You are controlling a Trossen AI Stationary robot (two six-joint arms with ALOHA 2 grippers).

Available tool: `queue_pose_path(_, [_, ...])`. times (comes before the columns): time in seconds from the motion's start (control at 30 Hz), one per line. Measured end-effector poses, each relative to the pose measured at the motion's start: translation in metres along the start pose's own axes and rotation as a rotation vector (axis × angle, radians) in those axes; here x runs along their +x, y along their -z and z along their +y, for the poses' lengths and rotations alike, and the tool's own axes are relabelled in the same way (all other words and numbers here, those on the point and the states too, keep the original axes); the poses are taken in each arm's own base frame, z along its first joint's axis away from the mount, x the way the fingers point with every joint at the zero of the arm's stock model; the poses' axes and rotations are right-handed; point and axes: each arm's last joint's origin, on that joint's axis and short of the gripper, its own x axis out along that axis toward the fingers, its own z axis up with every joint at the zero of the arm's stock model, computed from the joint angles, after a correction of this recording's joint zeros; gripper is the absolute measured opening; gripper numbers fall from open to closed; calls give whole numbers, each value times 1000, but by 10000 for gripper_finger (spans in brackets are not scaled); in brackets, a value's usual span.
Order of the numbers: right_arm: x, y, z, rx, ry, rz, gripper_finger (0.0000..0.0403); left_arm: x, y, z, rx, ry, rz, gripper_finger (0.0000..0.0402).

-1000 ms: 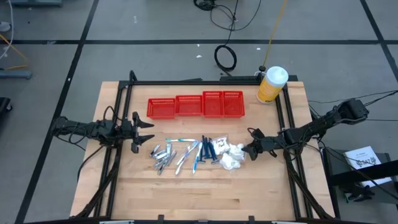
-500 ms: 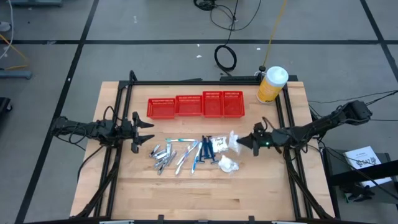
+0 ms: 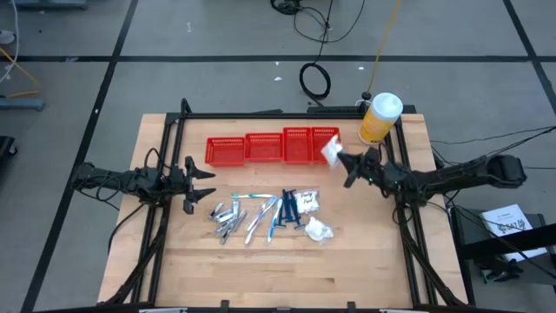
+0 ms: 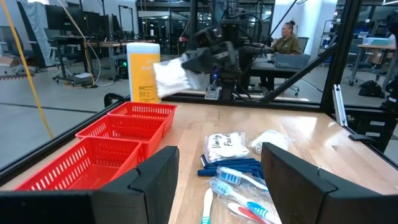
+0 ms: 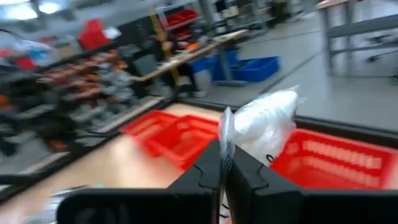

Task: Pick & Place Travel size toiletries
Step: Put the right vanity pack into the vertical right red bin

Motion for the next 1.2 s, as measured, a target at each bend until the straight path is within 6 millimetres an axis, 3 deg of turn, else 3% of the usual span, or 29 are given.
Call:
queue_pose_path(0.17, [13,4,-17,-79,124,14,1,0,0,0,0,0,0,225])
queue_pose_path(0.5, [34,15,-35,-127,156,43,1,0,0,0,0,0,0,225])
queue_pose_path(0.73, [39,17,-41,-135,188,43,35,0,0,0,0,0,0,225])
queue_pose_path(1.03, [63,6,-29,-213,47,60,112,0,0,0,0,0,0,225])
queue_pose_path(1.2, [79,2,-16,-179,-162,139,133,0,0,0,0,0,0,225])
